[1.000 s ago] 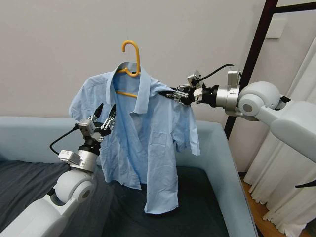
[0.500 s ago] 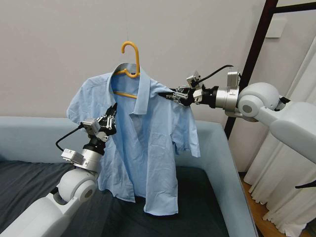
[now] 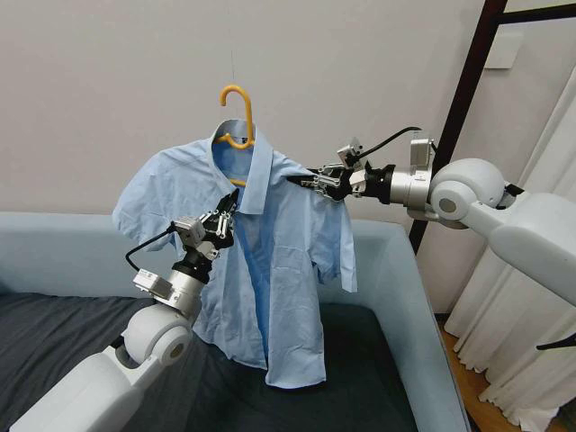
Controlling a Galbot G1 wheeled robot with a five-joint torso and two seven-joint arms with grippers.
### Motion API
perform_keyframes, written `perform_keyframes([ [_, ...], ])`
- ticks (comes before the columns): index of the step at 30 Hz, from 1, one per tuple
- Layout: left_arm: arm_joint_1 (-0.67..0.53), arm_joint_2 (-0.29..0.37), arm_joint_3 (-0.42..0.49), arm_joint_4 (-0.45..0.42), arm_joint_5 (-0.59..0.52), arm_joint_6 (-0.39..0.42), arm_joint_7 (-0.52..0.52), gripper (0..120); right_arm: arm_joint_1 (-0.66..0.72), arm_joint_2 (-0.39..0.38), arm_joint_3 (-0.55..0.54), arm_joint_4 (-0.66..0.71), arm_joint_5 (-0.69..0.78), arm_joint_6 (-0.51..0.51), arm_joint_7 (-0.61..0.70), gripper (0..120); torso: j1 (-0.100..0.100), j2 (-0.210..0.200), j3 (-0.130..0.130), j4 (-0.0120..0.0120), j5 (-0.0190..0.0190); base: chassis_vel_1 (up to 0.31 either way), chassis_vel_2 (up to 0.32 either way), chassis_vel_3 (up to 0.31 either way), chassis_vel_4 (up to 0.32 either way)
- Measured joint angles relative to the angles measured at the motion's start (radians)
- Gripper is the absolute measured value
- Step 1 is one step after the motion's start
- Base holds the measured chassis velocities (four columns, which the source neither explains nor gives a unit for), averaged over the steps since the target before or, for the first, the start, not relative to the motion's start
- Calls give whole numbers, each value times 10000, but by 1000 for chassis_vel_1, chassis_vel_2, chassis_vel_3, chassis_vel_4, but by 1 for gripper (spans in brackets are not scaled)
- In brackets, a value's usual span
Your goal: Pick up the clothes from the sofa and hang them on the clothes hanger.
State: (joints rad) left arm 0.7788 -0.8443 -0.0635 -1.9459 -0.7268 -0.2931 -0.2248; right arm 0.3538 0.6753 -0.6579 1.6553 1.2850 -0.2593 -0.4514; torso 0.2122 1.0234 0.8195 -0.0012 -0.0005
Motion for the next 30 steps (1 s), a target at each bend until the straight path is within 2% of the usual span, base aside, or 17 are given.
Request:
perform_keyframes([
  [2, 132, -30, -44, -17, 58, 54, -319, 9, 109, -86, 22, 1, 265, -46, 183, 8, 0, 0, 0, 0, 0, 0, 0, 0, 0],
  [4, 355, -81, -229, -85, 130, 56, -745, 21, 336, -270, 22, 115, 569, -256, 525, 8, 0, 0, 0, 0, 0, 0, 0, 0, 0],
  [5, 355, -81, -229, -85, 130, 56, -745, 21, 336, -270, 22, 115, 569, -256, 525, 8, 0, 0, 0, 0, 0, 0, 0, 0, 0],
  [10, 790, -223, -604, -151, 198, -118, -1225, 36, 755, -696, -116, 436, 1143, -688, 1124, 8, 0, 0, 0, 1, 1, 0, 0, 0, 0],
  [12, 1238, -361, -840, -193, 434, -236, -1501, 47, 1349, -1130, -403, 588, 1546, -1032, 1444, 8, 0, 0, -2, -1, -1, 0, 0, 0, 0],
  [14, 1390, -421, -890, -200, 590, -251, -1575, 51, 1603, -1280, -566, 622, 1686, -1153, 1504, 8, -1, 1, -2, -1, 0, 0, 0, 0, 0],
  [17, 2051, -942, -1145, -202, 1399, -111, -2464, 67, 2832, -1868, -1397, 821, 2461, -1737, 2275, 8, -1, 1, -2, -4, 3, 0, 0, 0, 0],
  [19, 2172, -1075, -1183, -202, 1520, -45, -2680, 69, 2991, -1927, -1503, 881, 2566, -1836, 2554, 8, 0, 1, -3, -4, 1, 0, 0, 0, 0],
  [22, 2861, -1847, -1284, -202, 1761, 135, -3437, 84, 3602, -2236, -1741, 1437, 3098, -2600, 5231, 8, -1, 1, -1, 2, 0, 0, 0, 0, 0],
  [23, 2903, -1904, -1286, -202, 1768, 135, -3460, 85, 3630, -2278, -1723, 1520, 3174, -2694, 5518, 8, -1, 1, -2, 3, -1, 0, 0, 0, 0],
  [24, 3073, -2136, -1289, -218, 1825, 135, -3498, 92, 3687, -2435, -1565, 1848, 3511, -3033, 6747, 8, -1, 1, -2, 4, -1, 0, 0, 0, 0],
  [25, 3073, -2136, -1289, -218, 1825, 135, -3498, 92, 3687, -2435, -1565, 1848, 3511, -3033, 6747, 8, -1, 1, -2, 4, -1, 0, 0, 0, 0],
  [29, 3003, -2303, -1186, -288, 1865, 174, -3518, 100, 3716, -3126, -717, 2607, 4324, -3582, 9369, 8, -1, 1, -2, -3, 1, 0, 0, 0, 0],
  [30, 3003, -2303, -1186, -288, 1865, 174, -3518, 100, 3716, -3126, -717, 2607, 4324, -3582, 9369, 8, -1, 1, -2, -3, 1, 0, 0, 0, 0],
])
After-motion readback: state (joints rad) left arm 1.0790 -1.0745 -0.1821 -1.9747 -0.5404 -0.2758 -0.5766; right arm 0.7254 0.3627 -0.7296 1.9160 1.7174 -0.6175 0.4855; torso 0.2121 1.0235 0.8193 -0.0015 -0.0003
